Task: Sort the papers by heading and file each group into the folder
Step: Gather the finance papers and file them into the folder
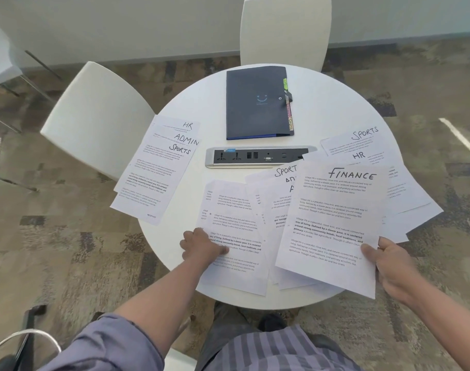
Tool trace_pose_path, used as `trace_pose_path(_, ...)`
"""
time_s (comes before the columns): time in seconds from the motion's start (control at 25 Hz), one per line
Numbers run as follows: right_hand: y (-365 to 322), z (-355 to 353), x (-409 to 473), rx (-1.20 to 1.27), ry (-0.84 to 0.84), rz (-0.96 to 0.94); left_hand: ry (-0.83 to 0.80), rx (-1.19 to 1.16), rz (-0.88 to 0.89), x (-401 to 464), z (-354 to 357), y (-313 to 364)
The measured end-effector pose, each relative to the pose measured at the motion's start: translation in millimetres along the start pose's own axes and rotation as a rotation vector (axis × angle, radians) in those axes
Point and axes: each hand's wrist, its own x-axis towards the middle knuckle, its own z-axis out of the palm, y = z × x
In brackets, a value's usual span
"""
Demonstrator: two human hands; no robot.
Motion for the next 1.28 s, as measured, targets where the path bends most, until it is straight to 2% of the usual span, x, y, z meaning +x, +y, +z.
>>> trace_pose_path(0.32,-1.7,-2.9,-2.8,-0.014,0.007,-0.039,0.171,-0.146,-0.029,6.3,-3.1,-7.2)
trace_pose_path(0.52,-0.6,-5.0,-6.0,-0.011,0.009,-0.039,0.042,-0.329,-0.029,11.7,-8.6,-8.0)
trace_pose_path(0.72,0.8,-2.7,-3.2,-0.004,-0.009,-0.038,0.034,-0.538,0.096,0.6,-20.8,-6.4)
trace_pose_path(0.88,4.2,7.9,0.2,-0.002,-0.035,-0.026,0.022,-0.502,0.283,-5.5,-57.2,-11.4)
trace_pose_path(1.0,1.6,19.0,0.1,-0.023,-0.047,-0.01,0.083,-0.478,0.344,-5.3,-87.4,-17.0)
trace_pose_path(1.28,-10.0,36.8,-7.2,-0.041,-0.092,-0.036,0.202,-0.458,0.258,30.2,-134.1,-55.3)
